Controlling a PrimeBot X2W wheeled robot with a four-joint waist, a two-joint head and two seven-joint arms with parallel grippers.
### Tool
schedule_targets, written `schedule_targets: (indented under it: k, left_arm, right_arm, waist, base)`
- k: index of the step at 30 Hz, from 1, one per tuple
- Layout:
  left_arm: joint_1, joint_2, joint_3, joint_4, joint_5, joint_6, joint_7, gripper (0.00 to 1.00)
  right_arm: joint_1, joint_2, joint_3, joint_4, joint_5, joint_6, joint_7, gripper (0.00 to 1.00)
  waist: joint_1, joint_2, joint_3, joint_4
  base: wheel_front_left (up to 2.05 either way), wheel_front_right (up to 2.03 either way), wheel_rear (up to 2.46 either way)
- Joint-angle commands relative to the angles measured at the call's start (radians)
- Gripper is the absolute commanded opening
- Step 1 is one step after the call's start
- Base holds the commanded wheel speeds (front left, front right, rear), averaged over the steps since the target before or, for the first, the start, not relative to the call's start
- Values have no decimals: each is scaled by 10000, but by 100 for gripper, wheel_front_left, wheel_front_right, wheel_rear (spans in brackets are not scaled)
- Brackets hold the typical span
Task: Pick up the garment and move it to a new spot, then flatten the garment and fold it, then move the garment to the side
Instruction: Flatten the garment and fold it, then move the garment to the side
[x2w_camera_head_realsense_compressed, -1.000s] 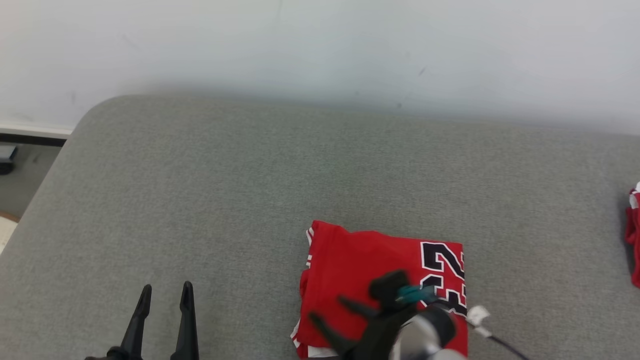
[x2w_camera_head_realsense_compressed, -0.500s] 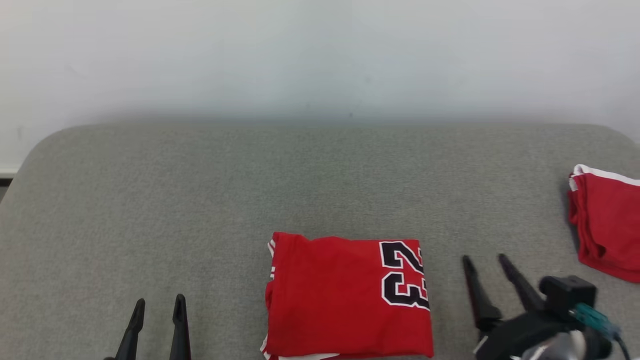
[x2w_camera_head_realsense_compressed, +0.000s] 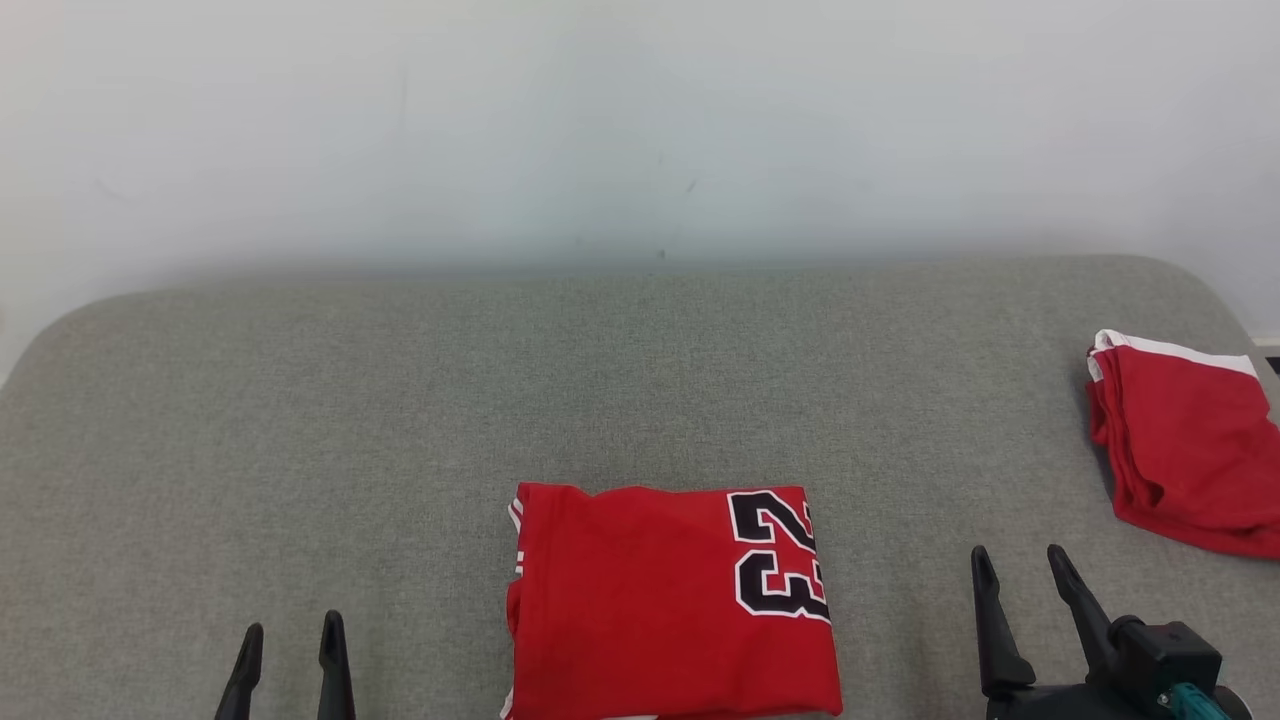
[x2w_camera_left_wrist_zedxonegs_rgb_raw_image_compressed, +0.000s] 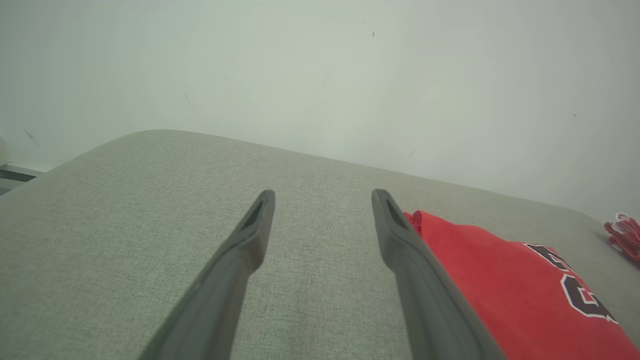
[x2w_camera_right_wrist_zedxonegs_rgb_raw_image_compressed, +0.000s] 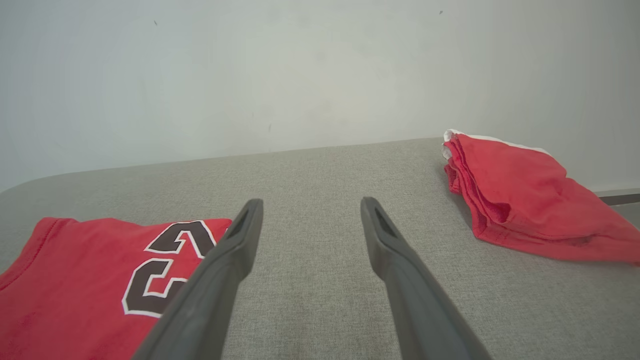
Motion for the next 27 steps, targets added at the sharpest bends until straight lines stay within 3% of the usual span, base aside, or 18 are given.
schedule_targets:
  k: [1, 27]
  left_arm:
    - [197, -12, 71, 44, 54, 20, -29, 100]
    - [174, 215, -221, -39, 387, 13, -29, 100]
  right_arm:
    - [76, -4, 22, 149, -120, -22, -175, 100]
    - [-440, -4, 546, 637, -185, -22, 97, 100]
  waist:
    - [1, 0, -50, -14]
    - [1, 0, -35, 156]
  base:
    - [0, 0, 0]
    - [0, 0, 0]
